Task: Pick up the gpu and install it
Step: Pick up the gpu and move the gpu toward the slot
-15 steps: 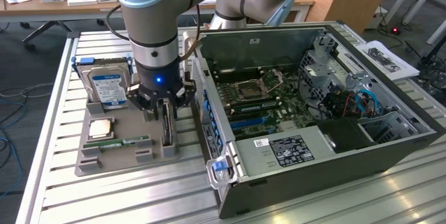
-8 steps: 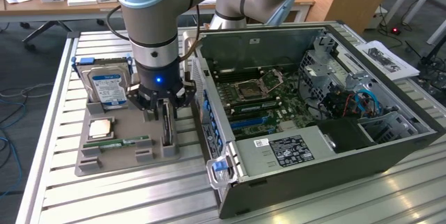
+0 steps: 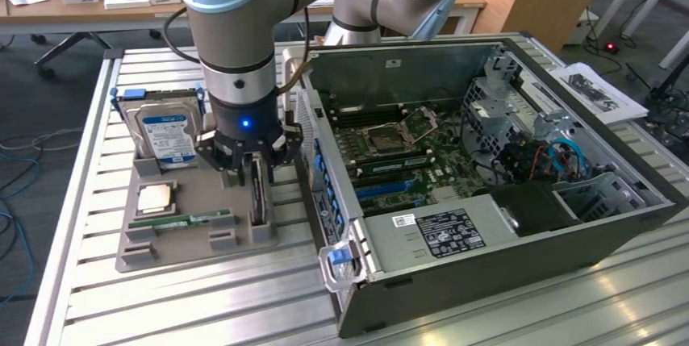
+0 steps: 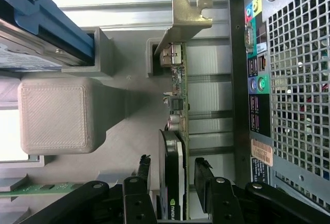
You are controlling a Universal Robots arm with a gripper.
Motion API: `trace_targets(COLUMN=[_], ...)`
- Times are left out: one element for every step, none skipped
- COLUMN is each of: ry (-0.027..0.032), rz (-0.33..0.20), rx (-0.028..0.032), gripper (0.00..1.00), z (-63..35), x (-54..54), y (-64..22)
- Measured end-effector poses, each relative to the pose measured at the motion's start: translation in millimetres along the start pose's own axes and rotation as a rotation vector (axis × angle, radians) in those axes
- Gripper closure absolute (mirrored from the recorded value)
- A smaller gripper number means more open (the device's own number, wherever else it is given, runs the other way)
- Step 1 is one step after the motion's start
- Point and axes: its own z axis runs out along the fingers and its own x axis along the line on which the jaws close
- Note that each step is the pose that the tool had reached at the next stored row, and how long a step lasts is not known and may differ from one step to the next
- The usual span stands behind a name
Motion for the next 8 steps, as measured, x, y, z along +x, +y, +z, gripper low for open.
trace_targets(ry=[0.0002, 0.0003, 0.0003, 0.0004, 0.0003, 0.0004, 0.0002, 0.0000], rz=[-0.004, -0.006, -0.006, -0.006, -0.006, -0.006, -0.006, -0.007], rx=[-0.0001, -0.0002, -0.0002, -0.0002, -0.0002, -0.0002, -0.0002, -0.0005], gripper=[0.53, 0.53, 0.53, 0.53, 0.53, 0.53, 0.53, 0.53], z=[0.0, 0.0, 0.0, 0.0, 0.0, 0.0, 0.1, 0.3], x=[0.0, 0.0, 0.0, 0.0, 0.0, 0.0, 0.0, -0.1], y=[0.0, 0.0, 0.0, 0.0, 0.0, 0.0, 0.1, 0.4])
